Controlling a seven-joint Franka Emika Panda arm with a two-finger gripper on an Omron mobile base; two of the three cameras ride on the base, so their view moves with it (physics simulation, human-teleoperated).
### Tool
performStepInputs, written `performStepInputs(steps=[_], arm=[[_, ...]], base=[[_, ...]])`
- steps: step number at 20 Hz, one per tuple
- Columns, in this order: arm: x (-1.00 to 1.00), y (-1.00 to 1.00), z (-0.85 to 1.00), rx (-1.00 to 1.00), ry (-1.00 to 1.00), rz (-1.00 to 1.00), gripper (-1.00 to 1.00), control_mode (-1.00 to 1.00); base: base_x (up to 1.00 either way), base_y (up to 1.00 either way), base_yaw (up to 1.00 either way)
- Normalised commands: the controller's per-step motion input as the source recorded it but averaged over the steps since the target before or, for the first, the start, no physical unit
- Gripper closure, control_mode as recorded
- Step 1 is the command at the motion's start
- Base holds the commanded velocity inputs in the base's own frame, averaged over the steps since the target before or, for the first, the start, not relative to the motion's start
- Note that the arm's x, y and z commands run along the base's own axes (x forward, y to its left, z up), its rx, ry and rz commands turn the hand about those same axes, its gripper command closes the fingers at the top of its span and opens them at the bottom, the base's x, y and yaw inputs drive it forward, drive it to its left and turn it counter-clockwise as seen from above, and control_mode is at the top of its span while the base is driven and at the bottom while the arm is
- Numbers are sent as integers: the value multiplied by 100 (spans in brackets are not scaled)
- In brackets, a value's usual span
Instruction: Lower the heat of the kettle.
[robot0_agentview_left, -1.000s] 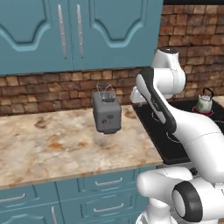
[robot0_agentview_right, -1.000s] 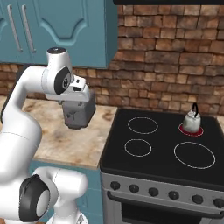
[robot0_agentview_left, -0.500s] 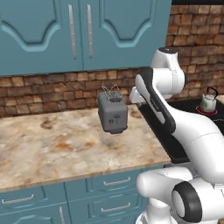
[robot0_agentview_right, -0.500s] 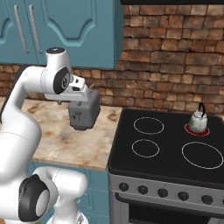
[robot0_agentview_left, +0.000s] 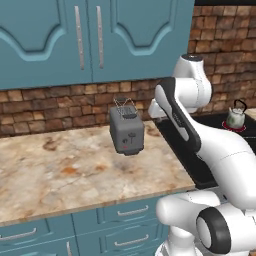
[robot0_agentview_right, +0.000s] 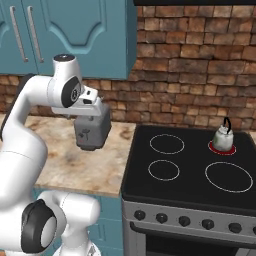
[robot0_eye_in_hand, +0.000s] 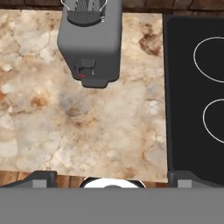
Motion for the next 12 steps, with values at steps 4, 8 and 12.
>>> performStepInputs(steps=[4, 8, 12], arm=[[0, 0, 0, 0, 0, 0, -100, 100], [-23, -48, -13, 8, -9, -4, -100, -100], [-56, -92, -27, 19, -14, -13, -100, -100]], base=[[0, 0, 0], [-1, -1, 0], [0, 0, 0]])
